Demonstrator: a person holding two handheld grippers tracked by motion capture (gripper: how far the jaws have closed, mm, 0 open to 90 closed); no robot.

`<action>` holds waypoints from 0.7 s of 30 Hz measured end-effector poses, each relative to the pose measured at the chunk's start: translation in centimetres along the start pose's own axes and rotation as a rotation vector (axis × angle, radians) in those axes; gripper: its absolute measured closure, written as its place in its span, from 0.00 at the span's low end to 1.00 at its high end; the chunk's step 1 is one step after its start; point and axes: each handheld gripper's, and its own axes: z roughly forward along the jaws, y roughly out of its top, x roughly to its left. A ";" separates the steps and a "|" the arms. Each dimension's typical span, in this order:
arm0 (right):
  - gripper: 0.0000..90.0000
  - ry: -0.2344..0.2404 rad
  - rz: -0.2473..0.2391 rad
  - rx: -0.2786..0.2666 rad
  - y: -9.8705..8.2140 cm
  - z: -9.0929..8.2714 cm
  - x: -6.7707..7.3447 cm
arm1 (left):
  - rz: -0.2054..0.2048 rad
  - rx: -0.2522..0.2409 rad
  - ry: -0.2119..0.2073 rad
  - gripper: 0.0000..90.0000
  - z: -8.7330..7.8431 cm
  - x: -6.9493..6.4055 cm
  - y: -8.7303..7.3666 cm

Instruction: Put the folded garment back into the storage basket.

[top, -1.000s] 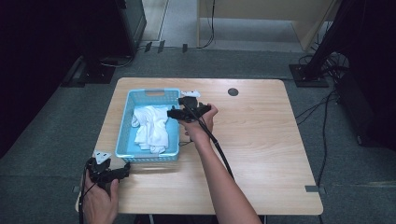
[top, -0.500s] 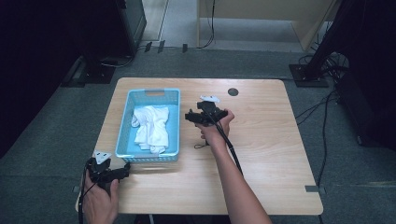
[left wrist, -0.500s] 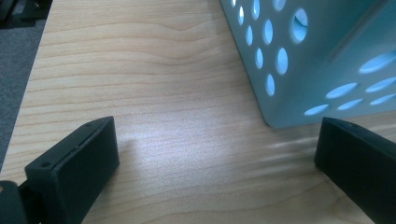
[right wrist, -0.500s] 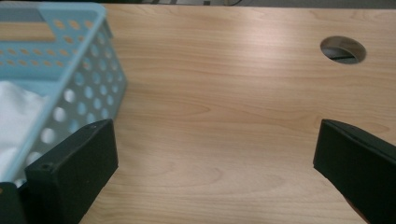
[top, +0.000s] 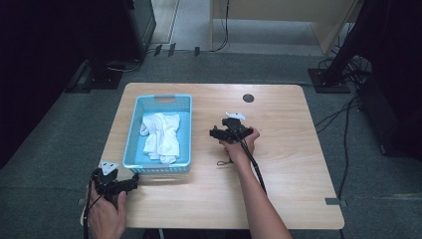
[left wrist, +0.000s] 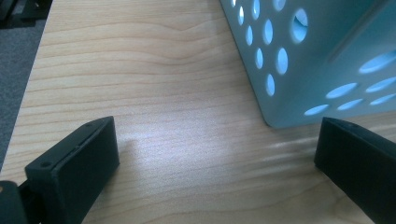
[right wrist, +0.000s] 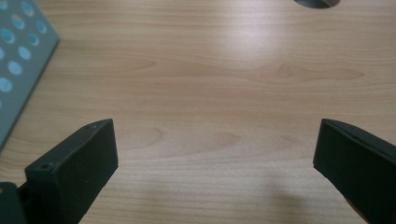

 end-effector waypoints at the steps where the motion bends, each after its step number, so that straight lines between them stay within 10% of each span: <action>1: 0.00 -0.004 0.003 0.006 -0.2 0.1 -0.2 | 0.000 0.000 0.000 0.00 0.0 0.0 0.0; 21: 0.00 -0.011 -0.059 0.037 -2.9 0.4 -2.6 | 0.002 0.001 0.000 0.00 0.0 0.0 0.0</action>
